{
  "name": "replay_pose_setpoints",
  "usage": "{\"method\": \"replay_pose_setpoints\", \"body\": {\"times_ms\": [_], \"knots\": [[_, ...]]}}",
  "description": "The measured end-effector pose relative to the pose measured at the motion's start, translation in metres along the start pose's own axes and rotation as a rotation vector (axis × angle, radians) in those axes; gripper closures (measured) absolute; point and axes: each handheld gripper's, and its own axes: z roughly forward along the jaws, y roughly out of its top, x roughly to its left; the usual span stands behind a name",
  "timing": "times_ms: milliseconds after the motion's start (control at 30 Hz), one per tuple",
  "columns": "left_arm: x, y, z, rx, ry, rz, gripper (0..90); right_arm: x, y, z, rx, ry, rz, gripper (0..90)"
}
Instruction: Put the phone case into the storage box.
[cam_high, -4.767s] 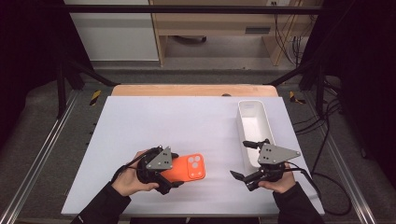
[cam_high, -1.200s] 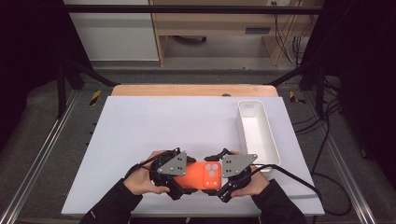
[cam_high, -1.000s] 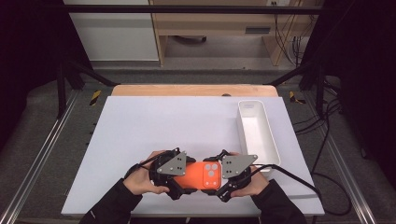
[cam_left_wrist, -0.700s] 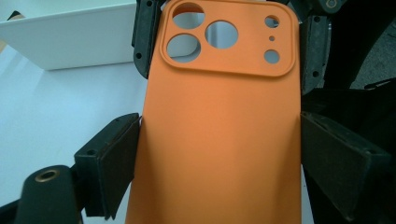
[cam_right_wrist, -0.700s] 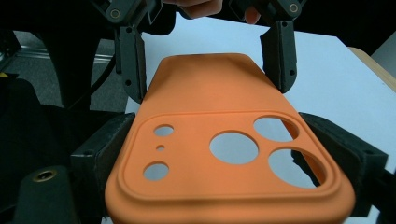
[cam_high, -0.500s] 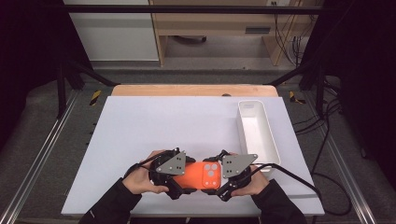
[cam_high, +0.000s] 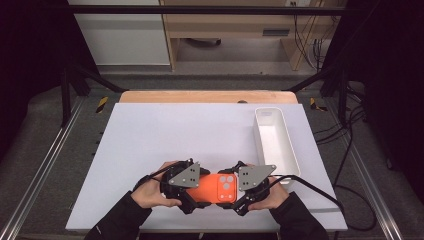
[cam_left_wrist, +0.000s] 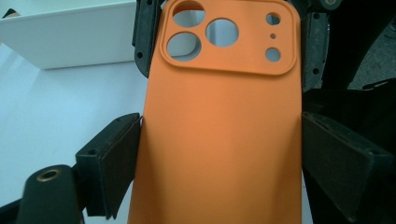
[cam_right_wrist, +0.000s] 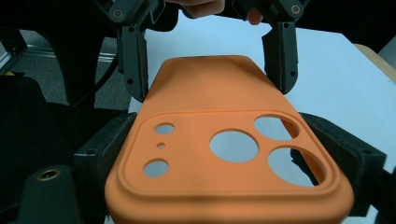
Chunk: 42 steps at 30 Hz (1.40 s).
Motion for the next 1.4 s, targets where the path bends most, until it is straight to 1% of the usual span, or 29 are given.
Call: {"method": "replay_pose_setpoints", "body": {"times_ms": [133, 167, 233, 333, 367, 400, 467, 567, 667, 733, 800, 833, 900, 967, 1000, 1033, 1067, 1200, 1233, 1300, 1400], "knots": [[0.000, 0.000, 0.000, -0.006, 0.008, 0.008, 13.5, 0.000, 0.000, -0.001, 0.006, -0.001, 0.008, 16.6], [-0.001, 0.001, 0.000, -0.013, 0.022, 0.013, 13.0, -0.001, 0.000, -0.001, 0.006, -0.002, 0.012, 16.6], [-0.001, 0.001, -0.002, -0.020, 0.040, 0.009, 11.3, -0.001, 0.001, -0.002, 0.004, -0.003, 0.017, 16.6], [-0.001, 0.001, -0.004, -0.023, 0.047, 0.002, 8.1, -0.002, 0.001, -0.003, 0.008, -0.007, 0.022, 16.6], [-0.001, 0.001, -0.006, -0.029, 0.049, -0.013, 8.0, -0.002, 0.001, -0.005, 0.012, -0.012, 0.027, 16.6], [-0.001, 0.001, -0.006, -0.029, 0.049, -0.013, 7.3, -0.003, 0.001, -0.005, 0.014, -0.015, 0.027, 16.6], [0.000, 0.000, -0.009, -0.034, 0.062, -0.033, 2.2, -0.004, 0.001, -0.007, 0.014, -0.020, 0.033, 16.6], [0.001, -0.001, -0.011, -0.044, 0.065, -0.050, 1.2, -0.004, 0.001, -0.008, 0.016, -0.028, 0.035, 16.5], [0.004, -0.004, -0.016, -0.058, 0.078, -0.075, 0.3, -0.007, -0.001, -0.014, 0.029, -0.045, 0.051, 16.5], [0.005, -0.006, -0.017, -0.055, 0.082, -0.090, 0.0, -0.008, -0.002, -0.016, 0.030, -0.050, 0.059, 16.5], [0.006, -0.007, -0.018, -0.052, 0.081, -0.096, 0.0, -0.009, -0.002, -0.018, 0.033, -0.050, 0.064, 16.5], [0.007, -0.010, -0.017, -0.051, 0.074, -0.110, 0.0, -0.010, -0.003, -0.020, 0.041, -0.056, 0.068, 16.5], [0.008, -0.012, -0.016, -0.033, 0.081, -0.117, 0.0, -0.010, -0.003, -0.022, 0.051, -0.059, 0.069, 16.5], [0.009, -0.013, -0.015, -0.035, 0.078, -0.124, 0.0, -0.010, -0.003, -0.024, 0.059, -0.061, 0.067, 16.5], [0.010, -0.016, -0.013, -0.027, 0.073, -0.136, 0.0, -0.010, -0.002, -0.025, 0.064, -0.061, 0.065, 16.5], [0.010, -0.016, -0.013, -0.027, 0.073, -0.136, 0.0, -0.011, -0.002, -0.026, 0.068, -0.064, 0.063, 16.5], [0.010, -0.018, -0.011, -0.018, 0.064, -0.144, 0.0, -0.011, -0.002, -0.027, 0.073, -0.063, 0.064, 16.5], [0.010, -0.019, -0.007, -0.006, 0.060, -0.152, 0.0, -0.012, -0.002, -0.029, 0.087, -0.064, 0.067, 16.5], [0.010, -0.019, -0.007, -0.004, 0.059, -0.156, 0.0, -0.011, -0.002, -0.030, 0.105, -0.062, 0.067, 16.5], [0.010, -0.020, -0.006, -0.001, 0.054, -0.158, 0.0, -0.011, -0.002, -0.032, 0.117, -0.062, 0.066, 16.5], [0.010, -0.021, -0.006, -0.005, 0.045, -0.163, 0.0, -0.011, -0.002, -0.033, 0.115, -0.061, 0.069, 16.5]]}}
